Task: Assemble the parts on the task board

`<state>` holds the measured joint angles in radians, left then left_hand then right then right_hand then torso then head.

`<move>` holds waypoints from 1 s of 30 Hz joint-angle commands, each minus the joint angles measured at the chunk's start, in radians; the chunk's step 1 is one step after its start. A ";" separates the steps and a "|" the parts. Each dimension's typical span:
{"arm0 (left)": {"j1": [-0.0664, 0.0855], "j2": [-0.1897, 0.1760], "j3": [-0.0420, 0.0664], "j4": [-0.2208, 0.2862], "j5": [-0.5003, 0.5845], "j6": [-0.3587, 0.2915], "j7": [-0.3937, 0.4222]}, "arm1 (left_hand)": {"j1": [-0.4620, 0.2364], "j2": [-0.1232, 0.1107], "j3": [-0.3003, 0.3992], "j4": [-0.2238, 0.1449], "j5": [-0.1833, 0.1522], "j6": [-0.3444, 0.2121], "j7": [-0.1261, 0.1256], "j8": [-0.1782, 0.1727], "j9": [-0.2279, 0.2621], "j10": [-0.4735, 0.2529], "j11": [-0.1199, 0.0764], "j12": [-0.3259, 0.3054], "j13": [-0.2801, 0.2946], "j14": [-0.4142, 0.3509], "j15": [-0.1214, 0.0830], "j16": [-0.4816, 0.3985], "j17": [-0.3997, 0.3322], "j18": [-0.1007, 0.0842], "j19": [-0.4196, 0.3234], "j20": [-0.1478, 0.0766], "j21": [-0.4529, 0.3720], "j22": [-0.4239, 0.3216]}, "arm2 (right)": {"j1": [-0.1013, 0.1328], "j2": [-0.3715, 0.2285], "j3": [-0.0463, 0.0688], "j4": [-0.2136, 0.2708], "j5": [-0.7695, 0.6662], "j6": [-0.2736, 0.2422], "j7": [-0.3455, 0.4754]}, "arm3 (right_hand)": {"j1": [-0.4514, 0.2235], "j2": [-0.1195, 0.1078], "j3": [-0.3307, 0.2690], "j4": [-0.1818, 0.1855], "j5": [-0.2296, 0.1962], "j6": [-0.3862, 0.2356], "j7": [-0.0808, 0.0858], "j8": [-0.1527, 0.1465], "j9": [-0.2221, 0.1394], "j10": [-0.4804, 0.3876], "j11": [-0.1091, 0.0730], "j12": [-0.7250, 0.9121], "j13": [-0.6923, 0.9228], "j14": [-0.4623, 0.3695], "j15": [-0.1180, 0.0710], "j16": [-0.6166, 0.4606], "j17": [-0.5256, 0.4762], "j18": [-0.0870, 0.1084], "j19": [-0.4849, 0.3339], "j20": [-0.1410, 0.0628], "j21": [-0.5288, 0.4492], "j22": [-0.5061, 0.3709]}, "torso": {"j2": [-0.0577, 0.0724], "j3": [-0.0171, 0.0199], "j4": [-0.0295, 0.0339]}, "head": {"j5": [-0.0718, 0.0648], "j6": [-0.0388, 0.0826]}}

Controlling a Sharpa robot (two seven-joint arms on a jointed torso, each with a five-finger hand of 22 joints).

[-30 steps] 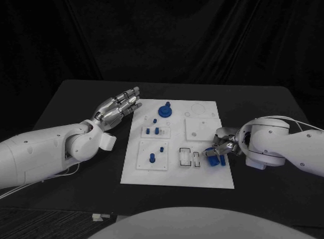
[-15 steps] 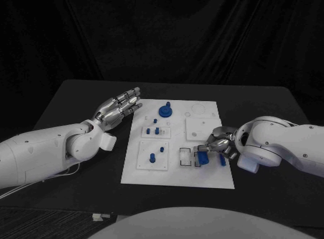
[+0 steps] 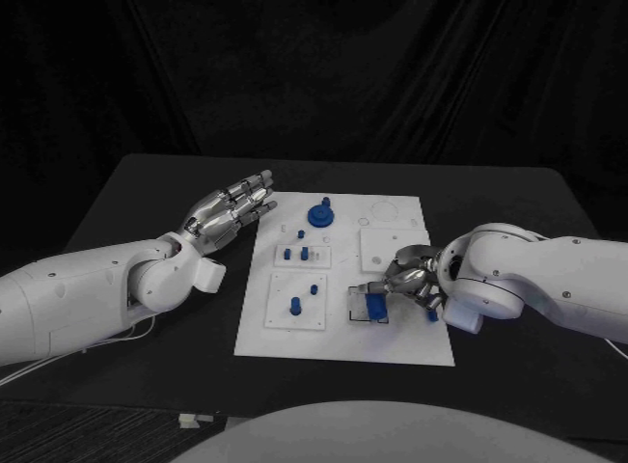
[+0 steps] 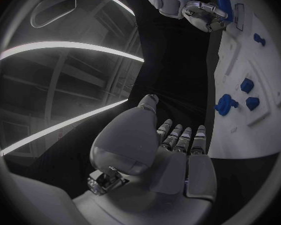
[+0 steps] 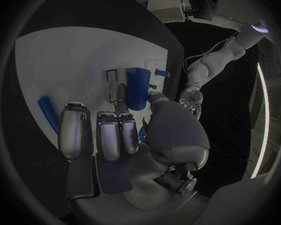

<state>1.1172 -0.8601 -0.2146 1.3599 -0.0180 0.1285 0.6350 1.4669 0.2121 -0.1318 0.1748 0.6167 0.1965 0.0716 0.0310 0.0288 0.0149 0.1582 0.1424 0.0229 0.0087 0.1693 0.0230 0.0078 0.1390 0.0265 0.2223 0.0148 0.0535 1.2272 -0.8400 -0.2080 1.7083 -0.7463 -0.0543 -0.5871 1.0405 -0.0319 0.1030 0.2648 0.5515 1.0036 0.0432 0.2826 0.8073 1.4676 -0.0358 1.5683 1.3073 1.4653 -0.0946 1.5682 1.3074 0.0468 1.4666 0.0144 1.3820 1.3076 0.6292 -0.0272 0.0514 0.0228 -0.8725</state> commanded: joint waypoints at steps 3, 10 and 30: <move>-0.002 0.003 0.001 0.001 0.000 0.021 0.005 | 0.008 0.000 0.002 -0.003 0.005 -0.004 -0.005 0.002 0.000 0.001 0.008 0.004 0.002 0.000 0.007 0.006 0.001 -0.014 0.000 0.007 0.003 0.001 | -0.004 0.016 0.000 -0.012 -0.021 0.010 -0.023 | -0.017 0.006 -0.004 0.005 -0.053 -0.011 0.002 -0.005 -0.005 0.103 0.009 0.002 0.263 0.106 0.007 0.003 0.263 0.000 0.035 0.006 -0.006 0.200 | 0.001 0.0005 -0.0005 | 0.001 0.000; -0.003 0.003 0.001 0.000 0.000 0.026 0.005 | 0.008 0.000 0.003 -0.004 0.005 -0.005 -0.005 0.001 0.000 0.001 0.008 0.003 0.001 0.000 0.008 0.006 0.001 -0.015 0.000 0.008 0.003 0.001 | -0.007 0.029 0.000 -0.020 -0.055 0.023 -0.029 | -0.031 0.016 -0.021 0.013 -0.115 -0.018 0.005 -0.008 -0.013 0.103 0.012 0.002 0.263 0.106 0.009 0.003 0.263 0.001 0.033 0.009 -0.014 0.198 | 0.001 0.0002 -0.0004 | 0.002 0.000; -0.007 0.007 0.001 -0.003 0.000 0.036 -0.001 | 0.009 0.000 0.006 -0.007 0.005 -0.006 -0.006 0.001 0.000 0.001 0.008 0.003 0.001 0.000 0.012 0.008 0.002 -0.016 0.000 0.010 0.004 0.002 | -0.013 0.041 0.000 -0.026 -0.068 0.047 -0.035 | -0.115 0.057 -0.082 0.022 -0.260 -0.010 0.005 -0.006 -0.032 0.103 0.012 0.002 0.263 0.106 0.010 0.003 0.263 0.004 0.032 0.010 -0.027 0.195 | 0.000 0.0003 -0.0006 | 0.004 0.000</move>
<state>1.1121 -0.8559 -0.2146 1.3560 -0.0181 0.1481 0.6264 1.4669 0.2121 -0.1278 0.1708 0.6167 0.1929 0.0680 0.0310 0.0288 0.0145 0.1578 0.1423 0.0228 0.0095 0.1773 0.0272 0.0084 0.1390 0.0277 0.2235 0.0148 0.0543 1.2173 -0.7991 -0.2073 1.6828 -0.8054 -0.0266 -0.6023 0.9326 0.0251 0.0248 0.2869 0.2975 0.9893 0.0465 0.2789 0.7760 1.4681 -0.0290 1.5683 1.3081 1.4679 -0.0918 1.5682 1.3074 0.0468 1.4631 0.0179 1.3581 1.3074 0.6297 -0.0269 0.0508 0.0261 -0.8725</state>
